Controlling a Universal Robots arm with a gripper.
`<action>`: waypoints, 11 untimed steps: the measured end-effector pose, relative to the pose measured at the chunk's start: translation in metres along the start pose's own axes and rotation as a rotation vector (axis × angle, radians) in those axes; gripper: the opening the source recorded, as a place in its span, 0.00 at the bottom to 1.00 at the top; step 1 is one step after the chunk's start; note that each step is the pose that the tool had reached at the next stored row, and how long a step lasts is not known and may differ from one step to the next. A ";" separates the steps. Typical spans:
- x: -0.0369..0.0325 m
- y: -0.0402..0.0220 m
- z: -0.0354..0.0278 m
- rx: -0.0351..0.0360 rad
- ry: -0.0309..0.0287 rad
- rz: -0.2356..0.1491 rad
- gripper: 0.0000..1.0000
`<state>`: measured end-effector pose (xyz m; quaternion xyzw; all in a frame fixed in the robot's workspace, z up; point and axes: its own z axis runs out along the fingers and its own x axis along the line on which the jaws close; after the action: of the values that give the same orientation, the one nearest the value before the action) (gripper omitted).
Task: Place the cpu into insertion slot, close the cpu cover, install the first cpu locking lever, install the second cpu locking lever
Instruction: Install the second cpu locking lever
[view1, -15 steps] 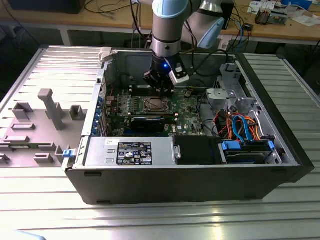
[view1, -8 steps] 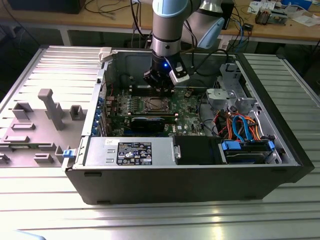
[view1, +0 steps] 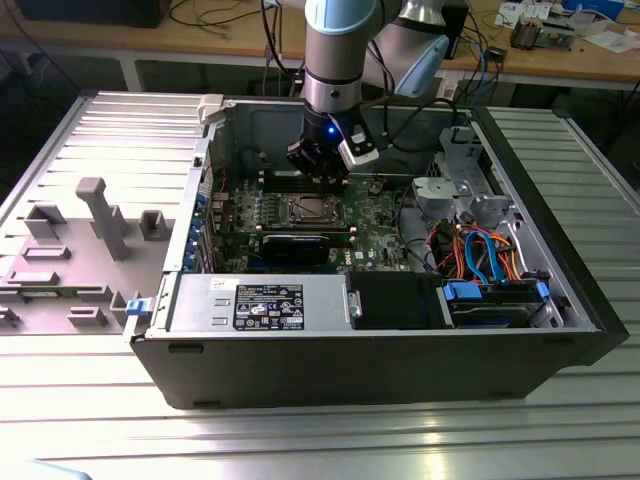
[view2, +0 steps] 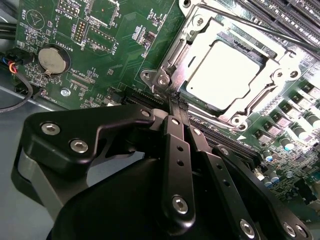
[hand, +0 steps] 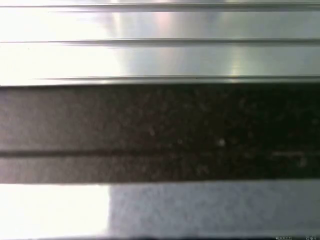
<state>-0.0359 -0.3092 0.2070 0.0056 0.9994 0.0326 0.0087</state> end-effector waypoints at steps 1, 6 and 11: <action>0.0000 0.0000 0.0000 0.0000 0.0000 0.000 0.11; 0.0000 -0.0025 -0.0002 0.0000 0.0000 0.000 0.11; -0.0001 -0.0078 -0.0005 0.0000 0.0000 0.000 0.11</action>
<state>-0.0358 -0.3170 0.2070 0.0056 0.9994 0.0326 0.0087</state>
